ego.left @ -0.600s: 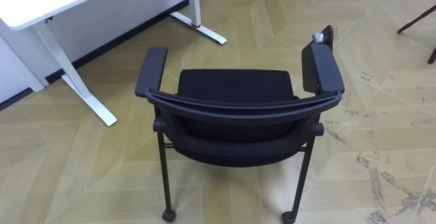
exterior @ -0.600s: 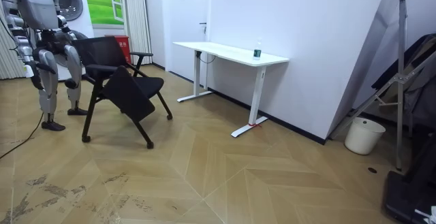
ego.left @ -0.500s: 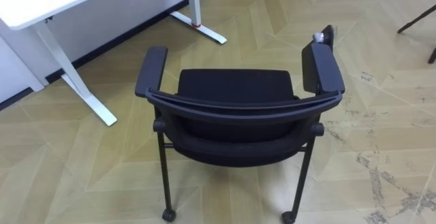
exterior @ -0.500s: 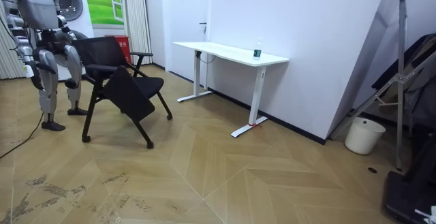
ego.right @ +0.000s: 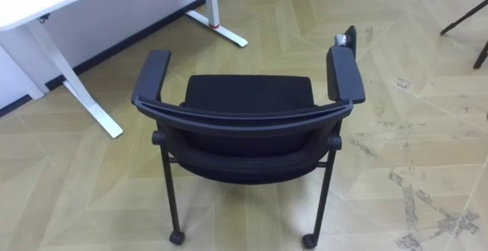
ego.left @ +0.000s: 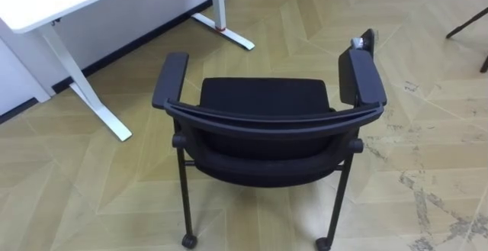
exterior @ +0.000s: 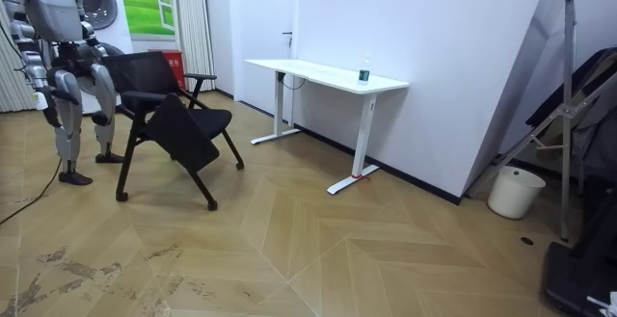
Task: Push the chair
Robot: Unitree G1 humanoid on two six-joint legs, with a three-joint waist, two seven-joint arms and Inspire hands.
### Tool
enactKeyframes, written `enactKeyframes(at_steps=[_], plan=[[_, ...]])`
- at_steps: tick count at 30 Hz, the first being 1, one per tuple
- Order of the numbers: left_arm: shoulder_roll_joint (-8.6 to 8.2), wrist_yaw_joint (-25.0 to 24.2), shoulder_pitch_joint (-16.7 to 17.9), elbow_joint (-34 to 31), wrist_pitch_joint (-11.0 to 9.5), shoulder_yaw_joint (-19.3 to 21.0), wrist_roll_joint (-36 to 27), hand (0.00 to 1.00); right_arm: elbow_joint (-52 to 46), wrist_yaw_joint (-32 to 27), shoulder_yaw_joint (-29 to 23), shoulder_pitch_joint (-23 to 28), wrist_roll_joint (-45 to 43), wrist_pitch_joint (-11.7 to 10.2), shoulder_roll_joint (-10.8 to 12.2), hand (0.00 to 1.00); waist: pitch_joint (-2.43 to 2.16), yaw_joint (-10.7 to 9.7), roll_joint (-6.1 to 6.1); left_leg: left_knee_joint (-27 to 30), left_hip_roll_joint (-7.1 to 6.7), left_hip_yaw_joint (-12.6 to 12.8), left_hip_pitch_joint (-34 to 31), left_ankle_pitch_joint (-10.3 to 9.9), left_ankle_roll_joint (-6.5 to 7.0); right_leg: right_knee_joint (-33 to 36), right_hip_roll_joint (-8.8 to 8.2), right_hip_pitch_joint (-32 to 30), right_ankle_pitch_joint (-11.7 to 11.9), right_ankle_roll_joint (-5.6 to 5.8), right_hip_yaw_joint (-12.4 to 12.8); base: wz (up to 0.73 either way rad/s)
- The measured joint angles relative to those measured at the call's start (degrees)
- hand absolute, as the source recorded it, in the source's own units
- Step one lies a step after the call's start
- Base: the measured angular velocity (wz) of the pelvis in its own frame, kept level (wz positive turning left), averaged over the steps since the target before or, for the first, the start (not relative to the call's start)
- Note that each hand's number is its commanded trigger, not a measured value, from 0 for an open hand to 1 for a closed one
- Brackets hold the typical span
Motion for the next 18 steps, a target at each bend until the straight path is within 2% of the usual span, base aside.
enactKeyframes(at_steps=[12,16,18], plan=[[-0.15,1.74,0.99,0.11,-0.01,0.01,-0.39,0.00,0.11,-0.82,-0.01,0.81,1.89,-0.02,0.06,0.00,0.09,-0.04,0.07,-0.10,0.00,0.05,0.25,0.00,0.00,-0.10,0.00,0.22,0.00,0.00,0.06,0.00],[-0.37,3.33,1.78,0.15,0.21,2.61,-0.27,0.00,0.04,-1.28,-0.11,1.20,2.03,-0.01,0.05,0.00,0.18,0.17,0.17,-0.22,0.00,0.05,0.76,0.00,0.00,-0.29,0.00,0.75,0.00,0.00,0.11,0.00],[-0.34,3.44,2.16,0.13,0.84,4.34,-0.26,0.00,0.04,-1.22,-0.81,1.38,1.71,0.04,0.02,0.00,0.07,0.22,0.29,-0.17,0.00,0.08,1.11,-0.07,-0.10,-0.78,0.00,1.29,0.00,0.00,0.10,0.00]])
